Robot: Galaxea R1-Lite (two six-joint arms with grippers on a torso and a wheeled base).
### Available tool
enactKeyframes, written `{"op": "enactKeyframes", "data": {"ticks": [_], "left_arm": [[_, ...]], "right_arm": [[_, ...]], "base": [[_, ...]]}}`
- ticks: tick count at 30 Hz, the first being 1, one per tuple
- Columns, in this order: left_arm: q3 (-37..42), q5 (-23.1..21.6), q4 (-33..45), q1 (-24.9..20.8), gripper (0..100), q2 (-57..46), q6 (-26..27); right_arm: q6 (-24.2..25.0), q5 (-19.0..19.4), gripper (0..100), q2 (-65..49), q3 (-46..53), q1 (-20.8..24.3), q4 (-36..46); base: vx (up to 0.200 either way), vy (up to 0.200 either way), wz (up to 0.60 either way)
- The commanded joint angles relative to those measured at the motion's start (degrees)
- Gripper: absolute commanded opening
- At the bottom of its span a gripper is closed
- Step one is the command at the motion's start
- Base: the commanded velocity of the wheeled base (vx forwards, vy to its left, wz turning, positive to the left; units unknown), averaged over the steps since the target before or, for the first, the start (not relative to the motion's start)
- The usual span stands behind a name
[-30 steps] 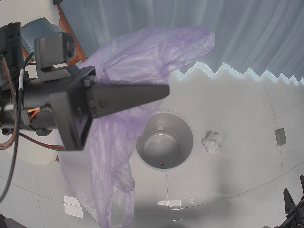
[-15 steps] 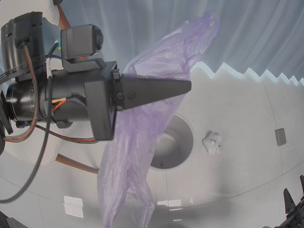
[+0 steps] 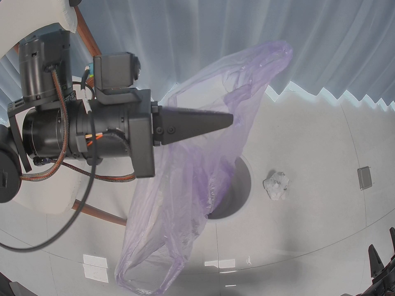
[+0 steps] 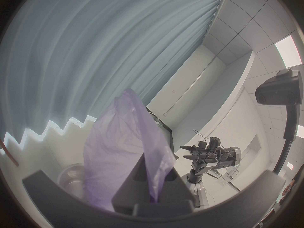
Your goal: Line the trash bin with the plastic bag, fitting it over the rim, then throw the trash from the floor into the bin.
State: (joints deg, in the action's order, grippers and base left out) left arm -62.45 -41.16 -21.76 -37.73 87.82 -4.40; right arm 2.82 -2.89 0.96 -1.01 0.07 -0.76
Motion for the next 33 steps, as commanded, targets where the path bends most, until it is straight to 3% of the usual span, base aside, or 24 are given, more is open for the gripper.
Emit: {"op": "enactKeyframes", "data": {"ticks": [1,15,29,33], "left_arm": [[1.1,0.02,-0.12,0.29,0,0.6,0.45],[3.3,0.64,-0.12,1.96,0,0.42,0.71],[5.76,11.18,-0.12,2.22,0,0.68,2.91],[5.85,11.98,-0.21,2.4,0,1.04,2.73]], "right_arm": [[0.0,-0.01,100,-0.96,0.84,0.01,-0.04],[0.0,-0.01,100,-0.96,0.84,0.01,-0.04],[0.0,-0.01,100,-0.96,0.84,0.01,-0.04],[0.0,-0.01,100,-0.96,0.84,0.01,-0.04]], "base": [[0.0,0.0,0.0],[0.0,0.0,0.0],[0.0,0.0,0.0],[0.0,0.0,0.0]]}}
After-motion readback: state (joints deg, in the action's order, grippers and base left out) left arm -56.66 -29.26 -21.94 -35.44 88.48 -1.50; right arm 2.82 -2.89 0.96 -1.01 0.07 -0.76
